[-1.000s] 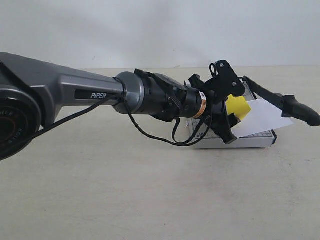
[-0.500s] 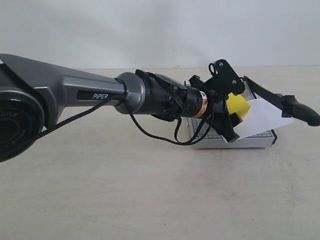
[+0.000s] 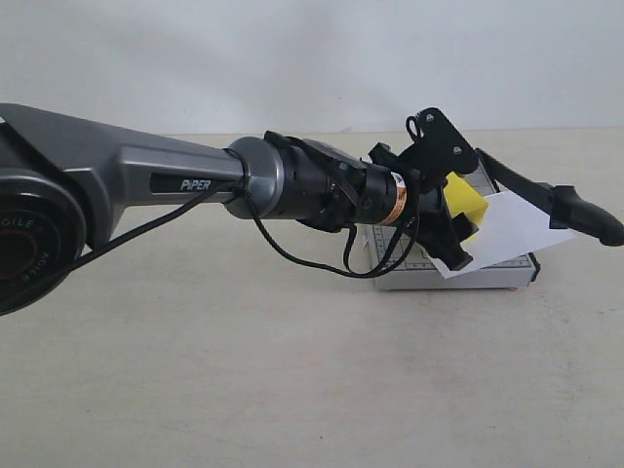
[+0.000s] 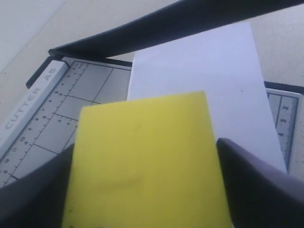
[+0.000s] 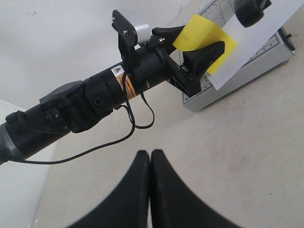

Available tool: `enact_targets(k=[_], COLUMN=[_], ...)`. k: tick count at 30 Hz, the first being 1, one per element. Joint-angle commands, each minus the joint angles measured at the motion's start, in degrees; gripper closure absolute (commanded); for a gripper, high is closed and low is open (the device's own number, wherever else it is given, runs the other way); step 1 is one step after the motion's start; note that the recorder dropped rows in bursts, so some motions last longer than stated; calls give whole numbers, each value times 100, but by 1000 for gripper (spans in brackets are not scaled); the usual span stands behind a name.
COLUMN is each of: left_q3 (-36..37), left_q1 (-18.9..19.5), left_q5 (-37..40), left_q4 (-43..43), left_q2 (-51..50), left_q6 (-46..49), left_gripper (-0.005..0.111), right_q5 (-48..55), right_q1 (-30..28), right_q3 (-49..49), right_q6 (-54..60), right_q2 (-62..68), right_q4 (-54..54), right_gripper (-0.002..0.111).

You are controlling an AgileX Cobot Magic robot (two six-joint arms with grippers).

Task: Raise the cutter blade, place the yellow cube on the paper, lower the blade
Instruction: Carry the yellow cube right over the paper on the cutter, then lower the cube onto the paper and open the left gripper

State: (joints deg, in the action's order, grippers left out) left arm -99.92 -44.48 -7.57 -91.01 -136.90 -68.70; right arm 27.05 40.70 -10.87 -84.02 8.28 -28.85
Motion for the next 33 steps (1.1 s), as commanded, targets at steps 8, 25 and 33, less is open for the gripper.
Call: enact_targets(k=[8, 25, 33], left_q3=[-42, 128, 880], left_q1=[-6, -6, -6], left_q5=[-49, -164, -164], left_q4=[369, 273, 155], left_q2=[174, 918, 1664], left_q6=[-111, -371, -371], left_gripper=[19, 19, 20], right_q5=[-28, -28, -28], right_q1=[-16, -16, -16], right_q3=[14, 14, 14], right_q6=[63, 62, 76], right_q2=[-23, -23, -23], right_q4=[-13, -36, -46], right_gripper=[108, 108, 108])
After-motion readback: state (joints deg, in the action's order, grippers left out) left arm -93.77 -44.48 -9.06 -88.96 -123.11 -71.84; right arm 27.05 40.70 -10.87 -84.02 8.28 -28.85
